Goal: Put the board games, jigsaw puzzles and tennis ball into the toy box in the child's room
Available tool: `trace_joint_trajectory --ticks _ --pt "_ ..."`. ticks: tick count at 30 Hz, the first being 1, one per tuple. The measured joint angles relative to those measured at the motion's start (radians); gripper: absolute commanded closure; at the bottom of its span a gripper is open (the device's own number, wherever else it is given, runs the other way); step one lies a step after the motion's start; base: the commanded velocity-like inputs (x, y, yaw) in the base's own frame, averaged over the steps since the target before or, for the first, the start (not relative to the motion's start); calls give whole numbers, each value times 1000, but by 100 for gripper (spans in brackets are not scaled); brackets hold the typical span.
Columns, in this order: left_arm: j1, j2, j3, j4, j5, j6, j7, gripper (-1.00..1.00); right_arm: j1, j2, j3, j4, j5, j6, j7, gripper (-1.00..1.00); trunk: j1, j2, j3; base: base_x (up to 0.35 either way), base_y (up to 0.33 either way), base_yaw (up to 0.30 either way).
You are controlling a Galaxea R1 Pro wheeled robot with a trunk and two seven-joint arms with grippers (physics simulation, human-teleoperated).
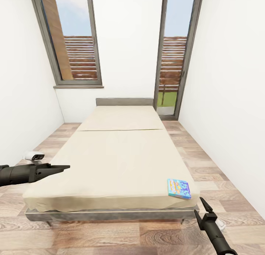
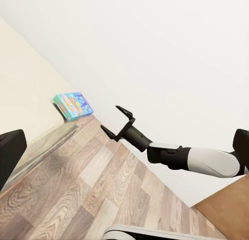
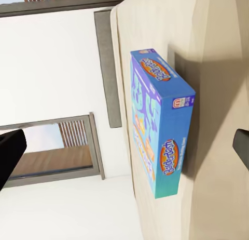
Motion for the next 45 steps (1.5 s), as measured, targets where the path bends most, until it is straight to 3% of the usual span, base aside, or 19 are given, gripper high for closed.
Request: trace_joint_trajectory --ticks 9,22,45 --pt "0 0 0 0 1 0 0 -100 0 0 3 -1 8 -12 -4 -100 0 0 0 13 0 0" --pt "2 0 0 0 1 0 0 -100 -1 2 4 -1 6 -15 -104 -100 0 0 0 124 0 0" --pt "5 0 0 0 1 0 0 -100 -5 12 6 -1 7 -59 -115 -100 0 0 0 38 12 0"
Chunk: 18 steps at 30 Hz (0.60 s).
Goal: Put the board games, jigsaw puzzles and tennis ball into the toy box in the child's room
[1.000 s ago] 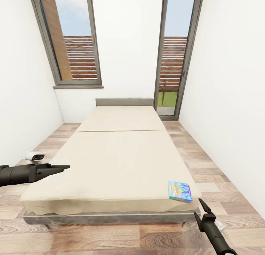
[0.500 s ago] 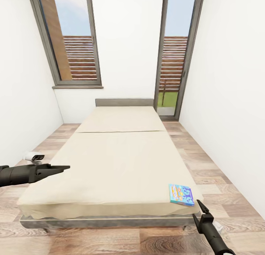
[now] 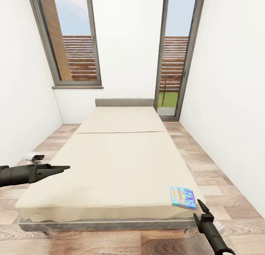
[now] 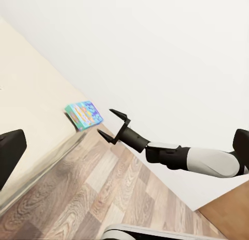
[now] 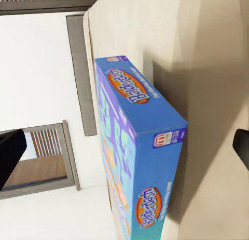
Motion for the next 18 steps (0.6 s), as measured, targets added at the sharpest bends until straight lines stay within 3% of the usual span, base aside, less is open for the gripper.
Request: trace_joint_trajectory --ticks 18 --pt "0 0 1 1 0 0 0 -100 -2 4 1 1 -2 4 -1 -100 0 0 0 6 2 0"
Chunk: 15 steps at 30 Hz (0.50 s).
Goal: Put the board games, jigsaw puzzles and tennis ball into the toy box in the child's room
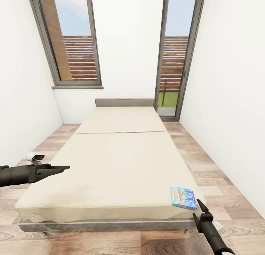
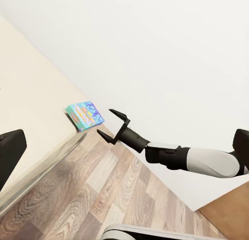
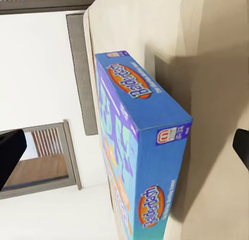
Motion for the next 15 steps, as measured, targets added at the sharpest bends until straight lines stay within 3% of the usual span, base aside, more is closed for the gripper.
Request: trace_joint_trajectory --ticks 6,15 --pt "0 0 -1 -1 1 0 0 -100 0 -1 0 0 0 1 1 -100 19 -35 -16 0 0 0" --pt "0 0 0 -1 1 0 0 -100 0 -1 13 -1 0 1 1 -100 19 -35 -16 0 0 0"
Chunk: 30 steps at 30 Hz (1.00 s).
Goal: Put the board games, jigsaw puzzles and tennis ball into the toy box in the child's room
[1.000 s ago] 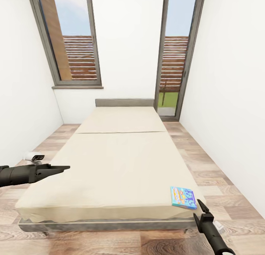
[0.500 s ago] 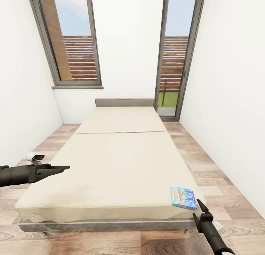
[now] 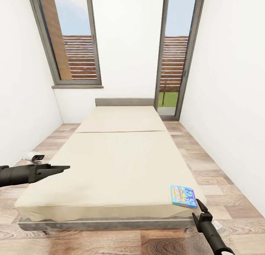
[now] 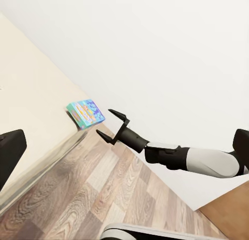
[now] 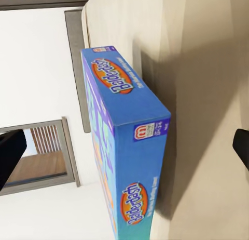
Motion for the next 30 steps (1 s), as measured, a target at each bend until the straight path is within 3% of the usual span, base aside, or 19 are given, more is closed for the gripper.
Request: trace_joint_trajectory --ticks 30 --pt "0 0 1 0 0 0 0 -100 0 0 11 0 0 -2 0 -100 0 0 0 21 18 0"
